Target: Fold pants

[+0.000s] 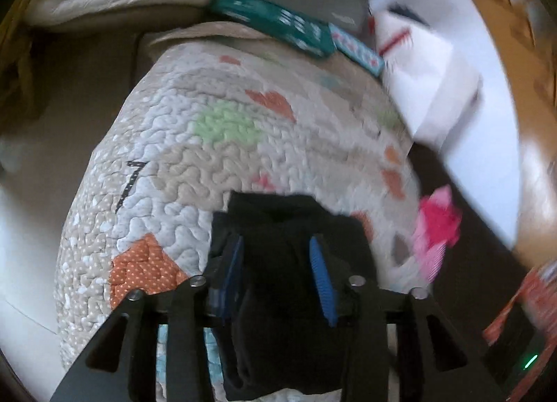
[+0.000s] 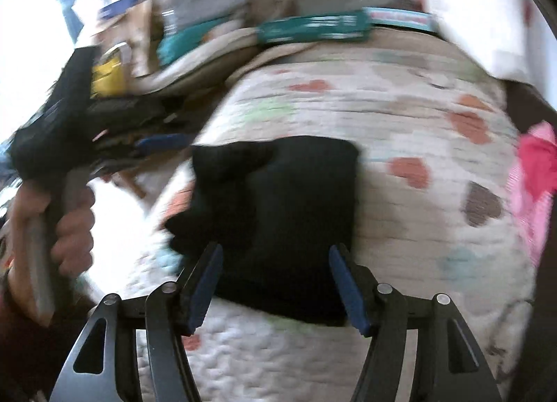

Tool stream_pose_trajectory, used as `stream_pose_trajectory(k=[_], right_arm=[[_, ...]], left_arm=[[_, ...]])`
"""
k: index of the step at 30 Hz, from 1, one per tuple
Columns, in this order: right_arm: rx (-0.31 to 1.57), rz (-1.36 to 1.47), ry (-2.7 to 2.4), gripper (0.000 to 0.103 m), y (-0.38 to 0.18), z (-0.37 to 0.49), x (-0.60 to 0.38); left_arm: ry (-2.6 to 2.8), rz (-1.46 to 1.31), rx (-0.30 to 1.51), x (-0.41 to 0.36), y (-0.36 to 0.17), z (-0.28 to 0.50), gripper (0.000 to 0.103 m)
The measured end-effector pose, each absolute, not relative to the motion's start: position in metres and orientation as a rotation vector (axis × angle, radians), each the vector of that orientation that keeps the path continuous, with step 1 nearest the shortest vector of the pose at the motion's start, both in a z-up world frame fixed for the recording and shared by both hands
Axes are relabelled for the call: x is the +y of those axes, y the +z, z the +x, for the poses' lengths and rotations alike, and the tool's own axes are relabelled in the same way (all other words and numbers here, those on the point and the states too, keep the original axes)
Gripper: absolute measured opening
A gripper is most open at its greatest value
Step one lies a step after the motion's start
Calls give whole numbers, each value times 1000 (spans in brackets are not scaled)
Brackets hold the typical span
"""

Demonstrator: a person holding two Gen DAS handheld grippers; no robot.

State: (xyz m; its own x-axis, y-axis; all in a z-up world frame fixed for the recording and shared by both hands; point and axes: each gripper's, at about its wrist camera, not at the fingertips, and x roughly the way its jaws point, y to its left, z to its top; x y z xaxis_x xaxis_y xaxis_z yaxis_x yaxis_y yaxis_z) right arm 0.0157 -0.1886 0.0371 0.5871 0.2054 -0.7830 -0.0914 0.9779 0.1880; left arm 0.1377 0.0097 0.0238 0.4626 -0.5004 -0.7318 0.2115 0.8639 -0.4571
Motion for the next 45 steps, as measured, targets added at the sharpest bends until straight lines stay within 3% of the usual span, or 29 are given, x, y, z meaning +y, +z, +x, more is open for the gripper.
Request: stream_pose_trajectory(k=[3, 7, 13, 18, 25, 39, 45], right_arm=[[946, 182, 105, 68, 28, 24, -207], [981, 184, 113, 68, 11, 28, -204], [1022, 183, 120, 68, -11, 35, -201], [1027, 237, 120, 79, -19, 33, -213], [1021, 248, 127, 80, -13, 27, -220], [968, 346, 66, 80, 0, 17, -249], [940, 287, 24, 80, -2, 10, -250]], left_arm=[[-363, -222, 1057, -2, 1, 142, 47], [-328, -343, 1167, 16, -36, 156, 51], [-352, -397, 1173, 23, -39, 156, 54], [-388, -503, 1170, 40, -39, 155, 55], [-313, -646, 1133, 87, -40, 123, 58], [-209, -571, 1063, 55, -8, 95, 58], [-174, -385, 1052, 49, -18, 90, 59]])
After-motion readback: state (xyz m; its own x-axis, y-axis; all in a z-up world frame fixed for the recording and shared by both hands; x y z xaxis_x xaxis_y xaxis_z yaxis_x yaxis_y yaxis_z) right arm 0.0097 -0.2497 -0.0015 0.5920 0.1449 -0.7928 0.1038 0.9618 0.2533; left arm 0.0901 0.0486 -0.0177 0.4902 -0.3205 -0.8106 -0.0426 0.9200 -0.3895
